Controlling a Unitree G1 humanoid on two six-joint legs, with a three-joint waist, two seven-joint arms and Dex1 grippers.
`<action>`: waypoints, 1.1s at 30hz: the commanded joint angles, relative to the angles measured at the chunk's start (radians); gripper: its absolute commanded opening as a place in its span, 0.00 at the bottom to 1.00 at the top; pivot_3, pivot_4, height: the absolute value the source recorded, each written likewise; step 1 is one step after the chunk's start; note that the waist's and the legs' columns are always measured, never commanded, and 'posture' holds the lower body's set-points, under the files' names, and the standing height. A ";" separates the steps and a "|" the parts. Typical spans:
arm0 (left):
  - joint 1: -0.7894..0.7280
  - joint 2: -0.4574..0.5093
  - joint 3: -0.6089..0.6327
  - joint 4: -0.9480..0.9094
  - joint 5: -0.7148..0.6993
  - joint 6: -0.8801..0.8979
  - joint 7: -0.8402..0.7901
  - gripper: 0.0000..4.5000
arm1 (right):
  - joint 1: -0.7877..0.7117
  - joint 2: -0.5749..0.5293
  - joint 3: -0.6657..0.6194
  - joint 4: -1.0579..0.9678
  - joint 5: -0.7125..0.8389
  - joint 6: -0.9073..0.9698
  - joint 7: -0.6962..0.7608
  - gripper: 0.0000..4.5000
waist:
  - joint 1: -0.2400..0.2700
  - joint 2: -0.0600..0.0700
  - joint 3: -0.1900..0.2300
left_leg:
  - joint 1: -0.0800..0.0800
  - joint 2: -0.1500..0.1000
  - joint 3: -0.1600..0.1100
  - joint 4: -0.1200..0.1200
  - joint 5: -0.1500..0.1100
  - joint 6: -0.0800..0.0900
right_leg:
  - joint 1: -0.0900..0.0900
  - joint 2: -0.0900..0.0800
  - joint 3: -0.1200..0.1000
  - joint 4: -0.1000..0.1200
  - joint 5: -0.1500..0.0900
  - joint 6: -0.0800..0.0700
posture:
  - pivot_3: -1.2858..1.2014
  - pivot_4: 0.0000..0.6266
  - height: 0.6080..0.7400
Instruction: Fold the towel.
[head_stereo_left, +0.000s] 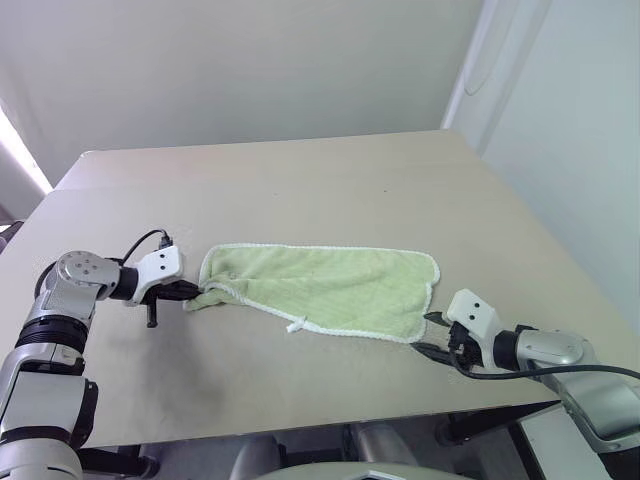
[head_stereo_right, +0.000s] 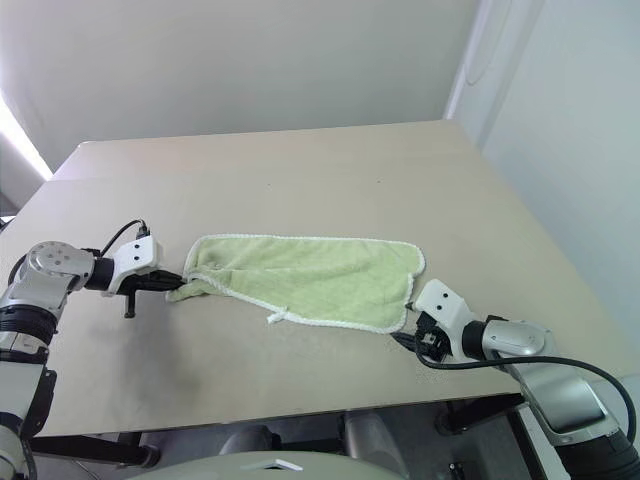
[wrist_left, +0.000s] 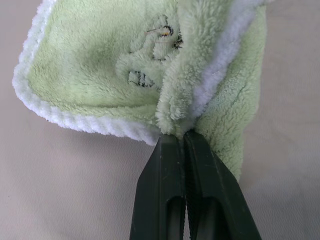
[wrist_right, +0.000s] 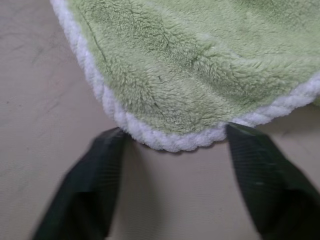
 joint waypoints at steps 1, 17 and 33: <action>0.005 0.005 0.017 -0.031 -0.018 0.004 0.000 0.00 | -0.024 0.008 0.001 -0.013 -0.011 -0.016 -0.003 0.56 | 0.000 0.000 0.000 | 0.000 0.000 0.000 0.000 0.000 0.000 | 0.000 0.000 0.000 0.000 0.000 0.000 | 0.52 0.00 0.79; 0.039 0.009 0.024 -0.098 -0.044 0.053 -0.005 0.00 | -0.069 0.027 0.025 0.018 -0.046 -0.053 0.011 0.02 | -0.001 0.000 0.000 | 0.000 0.000 0.000 0.000 0.000 0.000 | 0.000 0.000 0.000 0.000 0.000 0.000 | 0.52 0.00 0.79; -0.296 -0.087 0.254 0.029 -0.273 0.471 0.136 0.00 | -0.496 0.093 -0.380 0.174 0.303 0.101 -0.143 0.02 | -0.002 -0.002 0.001 | 0.000 0.000 -0.002 0.001 0.000 0.000 | 0.004 0.001 0.000 0.000 0.000 0.000 | 0.52 0.00 0.79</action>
